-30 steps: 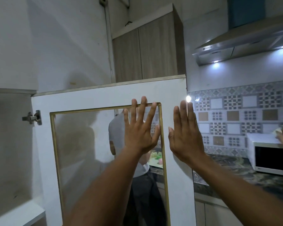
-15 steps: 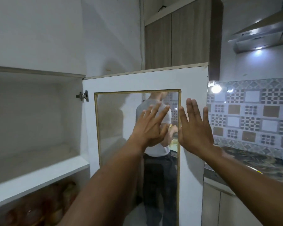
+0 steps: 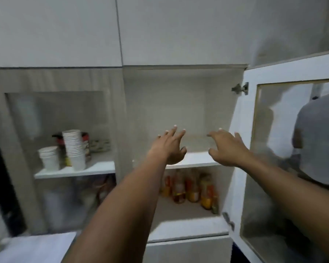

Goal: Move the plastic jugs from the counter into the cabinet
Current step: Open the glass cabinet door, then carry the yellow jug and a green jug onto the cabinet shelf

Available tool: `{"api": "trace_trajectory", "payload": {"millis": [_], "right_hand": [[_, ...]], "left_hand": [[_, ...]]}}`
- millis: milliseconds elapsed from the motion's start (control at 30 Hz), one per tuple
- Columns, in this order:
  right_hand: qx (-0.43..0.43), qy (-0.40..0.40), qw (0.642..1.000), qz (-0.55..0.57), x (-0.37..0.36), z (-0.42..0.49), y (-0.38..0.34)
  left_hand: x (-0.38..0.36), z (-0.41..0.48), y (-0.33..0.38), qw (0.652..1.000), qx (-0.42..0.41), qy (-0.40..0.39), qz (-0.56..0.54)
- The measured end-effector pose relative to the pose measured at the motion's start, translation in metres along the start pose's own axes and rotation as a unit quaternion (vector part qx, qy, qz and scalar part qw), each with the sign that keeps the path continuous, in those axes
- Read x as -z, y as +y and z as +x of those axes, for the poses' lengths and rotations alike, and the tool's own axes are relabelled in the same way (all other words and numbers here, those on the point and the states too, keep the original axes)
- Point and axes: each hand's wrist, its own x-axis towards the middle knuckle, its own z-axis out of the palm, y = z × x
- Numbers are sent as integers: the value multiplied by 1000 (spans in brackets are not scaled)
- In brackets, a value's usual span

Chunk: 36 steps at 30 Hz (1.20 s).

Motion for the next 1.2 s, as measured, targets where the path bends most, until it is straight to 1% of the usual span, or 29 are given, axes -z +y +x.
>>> {"api": "trace_trajectory", "payload": {"millis": [67,167,333,433,533,633,700,733,833,967,1000,1067,1200], "right_hand": [[59,-17,998,10,-26,26,-65],[136,-40,988,53,-61,57,-172],[249,-110,949,157,-121,77,-358],[301,-162,919,196,-153,70,-452],[341,-194,894,217,-188,63,-531],[361,-240,871,231,-226,56,-595],[367,-270,859,234,-256,56,-629],[364,-283,855,237,-270,58,-642],[341,-331,840,263,-321,71,-680],[294,-394,824,281,-392,100,-727],[284,-408,820,284,-409,107,-740],[269,-427,814,288,-443,121,-766],[227,-461,799,312,-495,143,-812]], "left_hand": [[2,-34,-76,997,74,-14,12],[8,-93,-185,983,182,-32,15],[26,-208,-344,939,343,-27,7],[27,-282,-410,908,419,-30,2],[17,-351,-462,870,492,-26,-5],[3,-401,-499,829,558,-18,-41],[-11,-423,-519,799,597,2,-75],[-19,-430,-526,782,616,16,-95],[-52,-441,-550,715,678,57,-161],[-114,-438,-583,637,738,67,-211],[-129,-436,-589,613,754,74,-226],[-162,-432,-607,552,781,107,-270],[-208,-415,-639,419,818,219,-326]]}}
